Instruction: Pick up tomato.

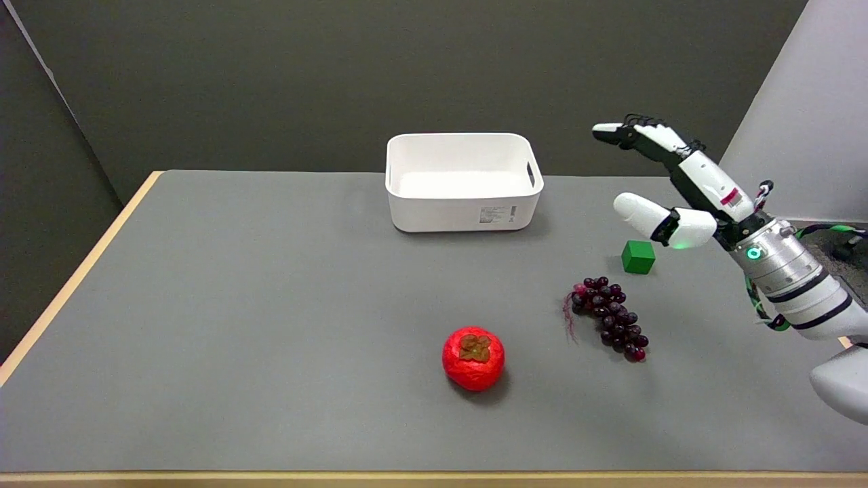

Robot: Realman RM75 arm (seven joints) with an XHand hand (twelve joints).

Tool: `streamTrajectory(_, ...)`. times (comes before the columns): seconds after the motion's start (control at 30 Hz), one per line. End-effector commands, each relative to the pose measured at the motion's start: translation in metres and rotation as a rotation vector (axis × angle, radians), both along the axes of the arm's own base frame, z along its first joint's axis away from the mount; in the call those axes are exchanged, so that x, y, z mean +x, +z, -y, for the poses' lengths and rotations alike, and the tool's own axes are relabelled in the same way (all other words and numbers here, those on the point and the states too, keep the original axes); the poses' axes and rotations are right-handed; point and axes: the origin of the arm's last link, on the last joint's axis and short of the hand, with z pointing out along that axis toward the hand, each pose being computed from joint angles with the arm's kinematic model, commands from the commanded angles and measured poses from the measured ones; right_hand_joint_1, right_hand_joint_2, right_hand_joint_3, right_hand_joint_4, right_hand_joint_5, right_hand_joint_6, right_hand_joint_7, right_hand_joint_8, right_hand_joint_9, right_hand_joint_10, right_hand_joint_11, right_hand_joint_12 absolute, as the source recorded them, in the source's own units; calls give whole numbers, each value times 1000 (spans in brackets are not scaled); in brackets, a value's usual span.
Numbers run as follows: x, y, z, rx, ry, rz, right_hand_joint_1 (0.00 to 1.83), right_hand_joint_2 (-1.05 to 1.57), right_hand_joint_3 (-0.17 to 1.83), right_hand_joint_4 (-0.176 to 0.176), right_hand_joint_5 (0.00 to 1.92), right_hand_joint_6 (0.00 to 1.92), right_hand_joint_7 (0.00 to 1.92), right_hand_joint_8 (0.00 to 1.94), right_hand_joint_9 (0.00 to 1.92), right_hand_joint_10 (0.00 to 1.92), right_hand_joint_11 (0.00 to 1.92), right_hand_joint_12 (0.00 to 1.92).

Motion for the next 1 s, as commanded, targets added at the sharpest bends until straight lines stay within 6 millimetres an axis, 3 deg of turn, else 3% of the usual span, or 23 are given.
streamTrajectory(0.03, -20, -57, -3, 209, -150, 152, 211, 608, 943, 88, 267, 534, 344, 413, 192, 735, 48, 1172)
streamTrajectory(0.23, -31, -94, 21, 239, -206, 74, 313, 618, 899, 89, 271, 532, 355, 402, 202, 755, 23, 1228)
streamTrajectory(0.5, -36, -129, 31, 193, -178, -174, 338, 604, 947, 90, 267, 543, 340, 421, 187, 737, 33, 1159)
streamTrajectory(0.7, -28, -146, 23, 174, -130, -317, 383, 599, 951, 90, 266, 545, 339, 423, 185, 736, 27, 1151)
streamTrajectory(1.0, -31, -145, -1, 130, -174, -364, 360, 588, 945, 89, 267, 545, 339, 428, 181, 737, 22, 1144)
